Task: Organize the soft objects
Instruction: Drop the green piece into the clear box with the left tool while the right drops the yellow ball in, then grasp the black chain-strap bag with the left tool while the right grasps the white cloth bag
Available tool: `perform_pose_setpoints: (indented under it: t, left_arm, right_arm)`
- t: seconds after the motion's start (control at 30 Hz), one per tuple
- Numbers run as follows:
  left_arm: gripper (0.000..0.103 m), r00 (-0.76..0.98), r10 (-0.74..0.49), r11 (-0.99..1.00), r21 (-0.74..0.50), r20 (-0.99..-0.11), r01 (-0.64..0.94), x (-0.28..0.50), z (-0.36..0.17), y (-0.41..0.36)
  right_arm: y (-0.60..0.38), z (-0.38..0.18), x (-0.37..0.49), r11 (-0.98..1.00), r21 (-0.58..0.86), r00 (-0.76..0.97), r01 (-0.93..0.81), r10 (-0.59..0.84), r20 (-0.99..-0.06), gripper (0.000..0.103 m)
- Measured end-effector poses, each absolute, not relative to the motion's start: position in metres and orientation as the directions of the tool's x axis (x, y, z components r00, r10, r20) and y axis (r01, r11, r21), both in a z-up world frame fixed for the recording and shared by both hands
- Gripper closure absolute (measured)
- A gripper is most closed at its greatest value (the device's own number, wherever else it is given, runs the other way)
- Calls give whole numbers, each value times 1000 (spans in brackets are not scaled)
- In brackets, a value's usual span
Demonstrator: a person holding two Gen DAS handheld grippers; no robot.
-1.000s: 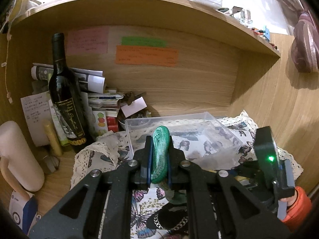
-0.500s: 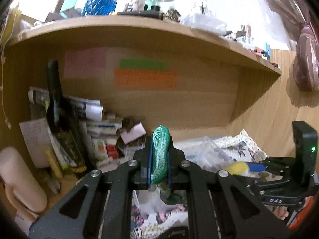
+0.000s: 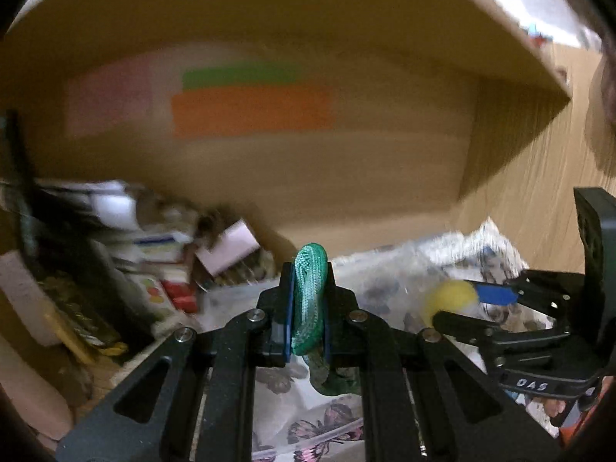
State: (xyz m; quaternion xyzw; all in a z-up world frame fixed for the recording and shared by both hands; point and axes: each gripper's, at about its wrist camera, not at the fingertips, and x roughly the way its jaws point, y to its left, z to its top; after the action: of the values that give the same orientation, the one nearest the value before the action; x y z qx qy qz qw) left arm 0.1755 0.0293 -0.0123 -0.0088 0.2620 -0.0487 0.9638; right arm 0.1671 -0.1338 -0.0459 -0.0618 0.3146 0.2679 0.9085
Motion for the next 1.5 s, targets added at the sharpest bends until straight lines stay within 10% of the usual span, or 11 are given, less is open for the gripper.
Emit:
perform_pose_setpoints:
  t: [0.3, 0.73, 1.13, 1.5]
  left_arm:
    - [89, 734, -136, 991, -79, -665, 111, 202, -50, 35]
    - [1, 842, -49, 998, -3, -538, 57, 148, -7, 46]
    - [0, 853, -48, 996, 43, -520, 82, 69, -23, 33]
    - [0, 729, -107, 994, -50, -677, 100, 47, -93, 20]
  right_arm:
    - [-114, -79, 196, 839, 34, 588, -543, 409, -698, 56]
    - [-133, -47, 167, 855, 4, 678, -518, 414, -607, 30]
    - [-171, -34, 91, 865, 44, 718, -499, 441, -539, 28]
    - [-164, -82, 49, 844, 130, 609, -520, 473, -637, 28]
